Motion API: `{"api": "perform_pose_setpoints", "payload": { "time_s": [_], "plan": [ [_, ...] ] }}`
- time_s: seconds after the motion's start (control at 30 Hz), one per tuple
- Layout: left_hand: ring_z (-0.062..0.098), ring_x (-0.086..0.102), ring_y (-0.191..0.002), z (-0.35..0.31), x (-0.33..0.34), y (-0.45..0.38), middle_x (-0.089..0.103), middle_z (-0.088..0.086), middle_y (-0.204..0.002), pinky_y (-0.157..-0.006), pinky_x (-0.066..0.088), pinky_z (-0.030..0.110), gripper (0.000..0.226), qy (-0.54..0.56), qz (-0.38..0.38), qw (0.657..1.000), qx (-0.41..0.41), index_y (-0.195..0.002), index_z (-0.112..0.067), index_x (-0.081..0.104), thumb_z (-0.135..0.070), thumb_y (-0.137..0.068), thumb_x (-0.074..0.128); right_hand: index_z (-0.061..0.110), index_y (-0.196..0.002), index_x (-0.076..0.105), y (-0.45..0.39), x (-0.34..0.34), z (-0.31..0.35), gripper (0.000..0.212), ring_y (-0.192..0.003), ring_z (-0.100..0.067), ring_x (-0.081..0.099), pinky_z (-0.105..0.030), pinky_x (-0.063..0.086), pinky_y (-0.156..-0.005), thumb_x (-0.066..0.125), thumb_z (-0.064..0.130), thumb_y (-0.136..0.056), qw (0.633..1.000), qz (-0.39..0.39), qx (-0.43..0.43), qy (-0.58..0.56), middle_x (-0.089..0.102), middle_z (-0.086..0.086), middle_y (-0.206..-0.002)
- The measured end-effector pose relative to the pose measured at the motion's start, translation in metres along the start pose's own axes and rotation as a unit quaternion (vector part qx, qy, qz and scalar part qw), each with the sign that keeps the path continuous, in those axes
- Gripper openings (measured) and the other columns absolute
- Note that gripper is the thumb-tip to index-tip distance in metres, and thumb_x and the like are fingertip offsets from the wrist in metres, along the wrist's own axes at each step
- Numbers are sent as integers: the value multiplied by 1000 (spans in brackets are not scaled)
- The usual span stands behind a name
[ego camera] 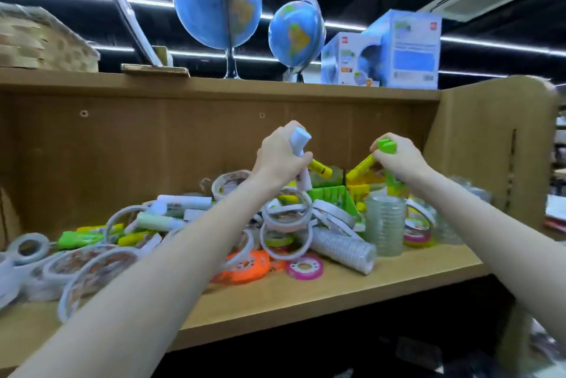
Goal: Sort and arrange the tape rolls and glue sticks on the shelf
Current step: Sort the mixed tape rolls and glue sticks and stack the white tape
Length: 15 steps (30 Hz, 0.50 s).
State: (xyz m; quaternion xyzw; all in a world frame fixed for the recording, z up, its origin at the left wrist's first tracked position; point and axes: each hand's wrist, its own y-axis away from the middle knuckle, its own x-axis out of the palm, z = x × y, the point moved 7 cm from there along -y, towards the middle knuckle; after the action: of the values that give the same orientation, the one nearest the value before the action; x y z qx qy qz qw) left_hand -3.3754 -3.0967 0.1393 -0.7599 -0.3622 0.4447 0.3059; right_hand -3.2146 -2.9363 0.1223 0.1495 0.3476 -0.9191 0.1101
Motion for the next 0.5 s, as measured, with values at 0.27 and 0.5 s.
{"api": "perform_pose_setpoints", "payload": {
  "time_s": [0.27, 0.5],
  "plan": [
    [30, 55, -89, 9, 98, -48, 60, 11, -95, -78, 46, 39, 27, -50, 83, 995, 6, -98, -12, 54, -22, -75, 65, 14, -97, 64, -67, 29, -45, 17, -81, -20, 51, -23, 34, -67, 54, 9, -85, 975, 118, -58, 181, 57, -3, -90],
    [29, 55, -94, 36, 168, -73, 60, 10, -97, -72, 43, 35, 31, -135, 183, 974, -11, -103, -9, 52, -23, -79, 66, 22, -115, 54, -106, 46, -114, 26, -122, -36, 38, -42, 39, -97, 51, 23, -89, 933, 152, -26, 324, 60, -11, -116]
  ]
}}
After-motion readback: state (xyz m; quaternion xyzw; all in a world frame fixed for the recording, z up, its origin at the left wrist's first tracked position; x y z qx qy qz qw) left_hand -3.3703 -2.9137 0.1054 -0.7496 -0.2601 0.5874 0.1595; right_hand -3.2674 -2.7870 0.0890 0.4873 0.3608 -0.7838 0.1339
